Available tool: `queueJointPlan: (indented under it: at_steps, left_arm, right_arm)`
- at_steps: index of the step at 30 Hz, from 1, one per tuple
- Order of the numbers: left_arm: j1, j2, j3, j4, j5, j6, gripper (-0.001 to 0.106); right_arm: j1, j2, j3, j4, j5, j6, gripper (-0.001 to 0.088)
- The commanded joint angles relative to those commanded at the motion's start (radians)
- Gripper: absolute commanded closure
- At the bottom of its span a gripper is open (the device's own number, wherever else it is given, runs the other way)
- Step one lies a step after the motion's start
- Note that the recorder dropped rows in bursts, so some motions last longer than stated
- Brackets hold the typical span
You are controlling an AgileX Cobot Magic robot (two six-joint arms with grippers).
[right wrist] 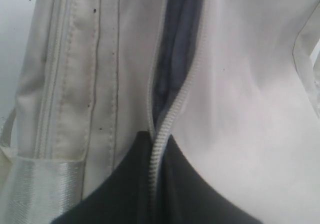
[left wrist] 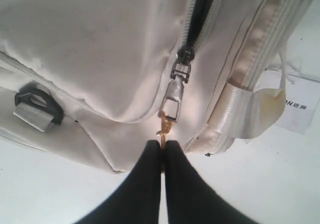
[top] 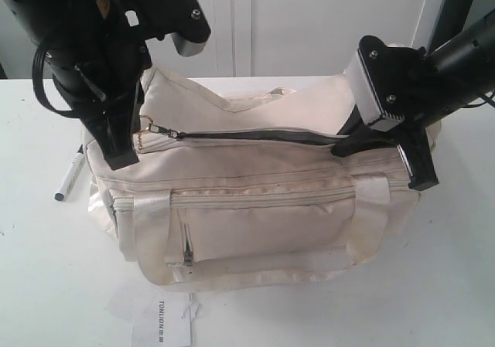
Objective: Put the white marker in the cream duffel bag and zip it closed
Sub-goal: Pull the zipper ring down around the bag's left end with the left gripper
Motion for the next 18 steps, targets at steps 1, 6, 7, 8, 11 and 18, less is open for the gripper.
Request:
queueJointPlan:
  at_steps: [1,6,7,8,11,18]
  left_arm:
    - [0.0,-0.001,0.007,0.0,0.0,0.0,0.105]
    - [0.0,-0.002,0.022,0.01,0.0,0.0,0.105]
    - [0.0,-0.002,0.022,0.011,0.0,0.0,0.105]
    - [0.0,-0.002,0.022,0.011,0.0,0.0,0.105]
    - [0.005,-0.002,0.022,0.018,0.0,0.0,0.105]
    - [0.059,-0.013,0.022,-0.008,0.0,0.002,0.105]
  right_arm:
    - [0.0,0.0,0.0,0.0,0.0,0.0,0.0868]
    - [0.0,0.0,0.0,0.0,0.0,0.002,0.0868]
    - [0.0,0.0,0.0,0.0,0.0,0.002,0.0868]
    - [0.0,0.0,0.0,0.0,0.0,0.002,0.0868]
    - [0.0,0.0,0.0,0.0,0.0,0.002,0.0868]
    - [0.0,0.0,0.0,0.0,-0.002,0.004,0.0868]
